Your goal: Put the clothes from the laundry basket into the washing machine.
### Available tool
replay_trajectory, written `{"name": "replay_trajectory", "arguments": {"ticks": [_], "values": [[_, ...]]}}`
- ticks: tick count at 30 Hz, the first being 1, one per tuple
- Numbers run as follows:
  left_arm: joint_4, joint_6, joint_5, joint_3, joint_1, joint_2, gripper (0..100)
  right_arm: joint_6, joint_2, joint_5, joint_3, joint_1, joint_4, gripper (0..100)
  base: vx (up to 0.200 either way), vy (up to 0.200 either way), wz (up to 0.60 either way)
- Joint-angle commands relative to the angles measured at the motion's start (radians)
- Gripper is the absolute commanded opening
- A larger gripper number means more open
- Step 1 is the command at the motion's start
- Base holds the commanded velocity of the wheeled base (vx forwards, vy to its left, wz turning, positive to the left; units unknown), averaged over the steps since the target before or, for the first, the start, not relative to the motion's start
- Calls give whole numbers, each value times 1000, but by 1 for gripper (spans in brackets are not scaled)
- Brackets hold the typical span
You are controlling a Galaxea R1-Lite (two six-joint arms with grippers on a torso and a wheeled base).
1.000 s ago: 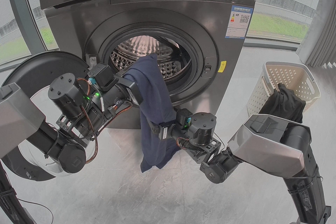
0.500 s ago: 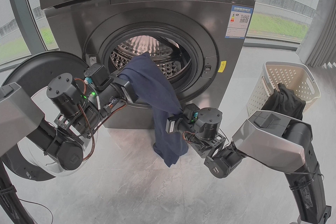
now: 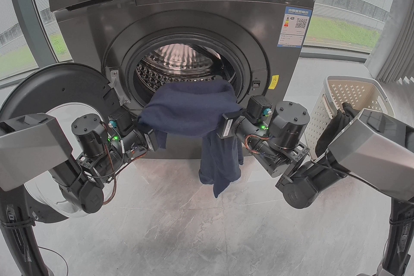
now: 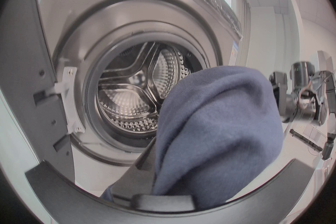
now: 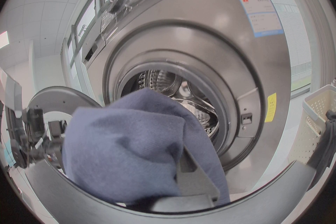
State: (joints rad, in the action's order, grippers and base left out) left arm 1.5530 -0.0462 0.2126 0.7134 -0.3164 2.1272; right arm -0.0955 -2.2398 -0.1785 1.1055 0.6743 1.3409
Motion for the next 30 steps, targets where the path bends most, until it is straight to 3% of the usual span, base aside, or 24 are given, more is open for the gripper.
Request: {"name": "replay_trajectory", "arguments": {"ticks": [1,8,10,11,16,18,21,22,25,30], "values": [[4,0,1,-12,3,57,0,0,60,1,-13,-4,0,0,0,0,0],[6,17,31,-48,16,97,0,2,69,4,-1,-4,0,0,0,0,0],[6,39,50,-61,16,114,0,2,68,4,2,-4,0,0,0,0,0],[6,49,56,-65,16,122,100,2,68,4,2,-2,0,0,0,0,0],[6,58,65,-111,14,122,100,2,68,5,16,-7,-3,0,0,0,0],[6,92,130,-195,11,111,100,2,63,5,39,-22,-6,0,0,0,0],[6,170,214,-276,10,117,100,2,57,2,76,-27,-12,0,0,0,0],[6,180,225,-290,8,120,100,0,55,1,85,-25,-14,0,0,0,0],[6,193,240,-312,2,115,100,0,51,-1,93,-18,-14,0,0,0,0],[6,190,258,-281,0,106,100,-1,43,1,86,-4,-6,0,0,0,0]]}}
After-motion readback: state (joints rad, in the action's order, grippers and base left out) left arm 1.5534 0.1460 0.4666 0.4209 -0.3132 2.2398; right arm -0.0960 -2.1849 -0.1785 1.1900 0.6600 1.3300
